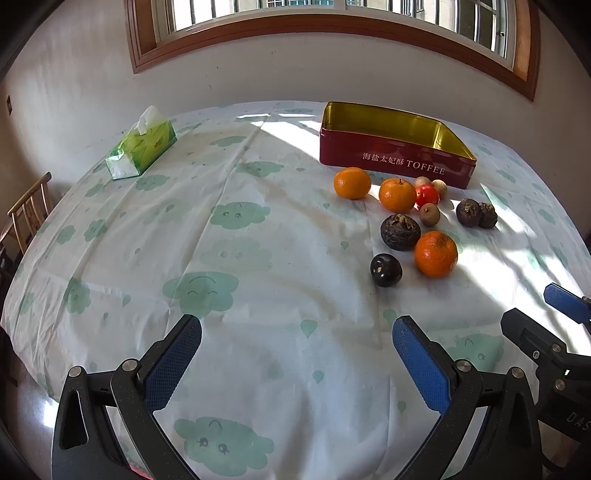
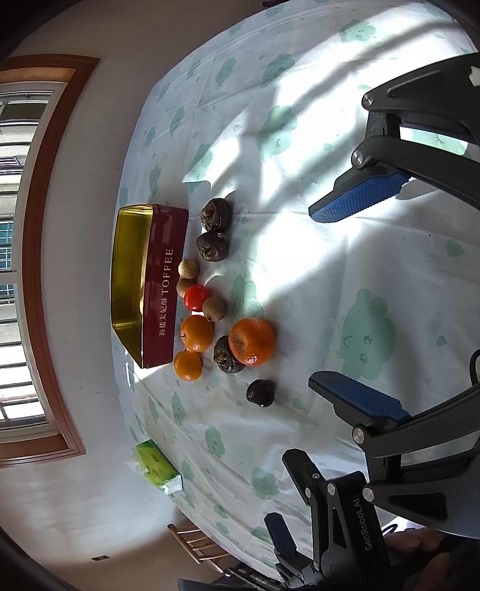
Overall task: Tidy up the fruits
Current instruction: 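Move both tools toward the fruits beside the red tin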
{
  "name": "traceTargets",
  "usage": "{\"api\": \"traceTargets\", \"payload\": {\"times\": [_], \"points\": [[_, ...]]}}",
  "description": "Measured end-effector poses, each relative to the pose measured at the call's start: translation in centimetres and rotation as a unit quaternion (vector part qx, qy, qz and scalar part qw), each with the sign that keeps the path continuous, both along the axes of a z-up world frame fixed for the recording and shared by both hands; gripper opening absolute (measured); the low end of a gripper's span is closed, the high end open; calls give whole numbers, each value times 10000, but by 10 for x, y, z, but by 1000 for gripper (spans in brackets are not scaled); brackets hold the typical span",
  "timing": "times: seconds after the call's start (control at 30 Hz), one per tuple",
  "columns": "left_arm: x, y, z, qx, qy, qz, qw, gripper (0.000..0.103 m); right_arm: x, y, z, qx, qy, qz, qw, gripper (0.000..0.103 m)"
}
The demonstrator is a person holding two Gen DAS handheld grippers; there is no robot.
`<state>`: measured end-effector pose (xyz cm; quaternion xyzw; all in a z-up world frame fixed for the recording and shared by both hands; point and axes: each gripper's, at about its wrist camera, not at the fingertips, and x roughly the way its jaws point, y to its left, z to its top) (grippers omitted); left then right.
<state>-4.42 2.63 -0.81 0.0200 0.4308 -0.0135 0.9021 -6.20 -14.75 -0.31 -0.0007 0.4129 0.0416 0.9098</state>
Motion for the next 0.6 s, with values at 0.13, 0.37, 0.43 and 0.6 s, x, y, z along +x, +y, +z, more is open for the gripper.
{"api": "traceTargets", "payload": {"times": [0.13,0.37,0.43,0.6], "points": [[0,0,0,-13,9,-10,10000,102,1,2,-1,-5,23,16,10000,77],[2,1,-4,-36,50,-4,10000,102,3,7,-6,-16,74,73,9999,74],[3,2,-5,-50,65,4,10000,102,4,8,-7,-6,99,92,9999,73],[4,3,-6,-73,100,11,9999,102,7,8,-8,-3,160,130,9998,72]]}}
